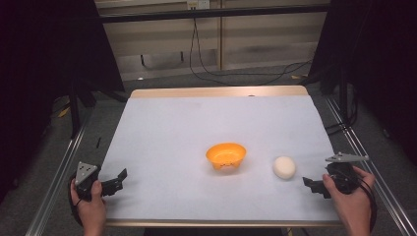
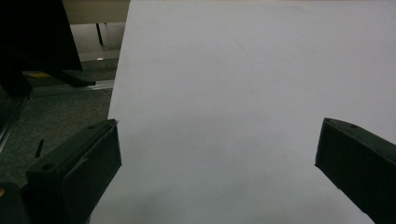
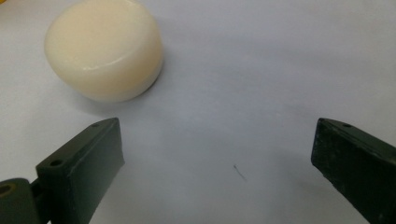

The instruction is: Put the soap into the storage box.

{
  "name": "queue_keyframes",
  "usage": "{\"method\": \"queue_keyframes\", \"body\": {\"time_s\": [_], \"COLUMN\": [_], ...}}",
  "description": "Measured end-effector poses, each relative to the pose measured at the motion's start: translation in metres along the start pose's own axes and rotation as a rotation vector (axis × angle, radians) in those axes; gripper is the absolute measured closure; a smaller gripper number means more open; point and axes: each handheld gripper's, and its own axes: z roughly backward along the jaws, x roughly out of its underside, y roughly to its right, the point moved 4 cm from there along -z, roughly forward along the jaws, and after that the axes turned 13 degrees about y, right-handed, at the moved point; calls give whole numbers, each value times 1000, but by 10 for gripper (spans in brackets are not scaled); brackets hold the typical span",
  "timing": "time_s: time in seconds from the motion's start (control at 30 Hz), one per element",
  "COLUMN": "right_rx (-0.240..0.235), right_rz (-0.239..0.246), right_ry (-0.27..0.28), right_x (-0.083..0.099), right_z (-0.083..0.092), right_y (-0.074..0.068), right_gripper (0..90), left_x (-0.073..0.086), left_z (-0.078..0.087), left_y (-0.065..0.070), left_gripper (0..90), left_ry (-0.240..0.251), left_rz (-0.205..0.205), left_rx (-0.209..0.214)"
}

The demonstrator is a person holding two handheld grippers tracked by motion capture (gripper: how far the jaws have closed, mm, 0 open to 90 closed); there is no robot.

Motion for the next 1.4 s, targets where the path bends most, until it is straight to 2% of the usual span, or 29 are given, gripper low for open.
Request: {"method": "queue_keyframes", "body": {"time_s": [0.1,0.17,0.33,0.5,0.87,1.03,1.4], "right_rx": [0,2,-32,-48,-64,-71,-103], "right_rz": [20,31,39,68,95,73,51], "right_ry": [-35,-71,-154,-202,-206,-186,-179], "right_x": [-4,-6,-10,-12,-21,-27,-32], "right_z": [-4,-7,-15,-24,-35,-39,-50], "right_y": [-6,-9,-20,-29,-40,-44,-50], "right_gripper": [11,0,0,0,0,0,28], "left_x": [0,0,0,0,0,0,0], "left_z": [0,0,0,0,0,0,-1], "left_y": [1,2,3,3,3,3,3], "left_gripper": [1,3,3,4,5,5,5], "left_ry": [2,5,8,5,1,2,0], "left_rz": [4,-11,-13,-11,-20,-19,-19], "left_rx": [-1,2,7,11,11,13,12]}}
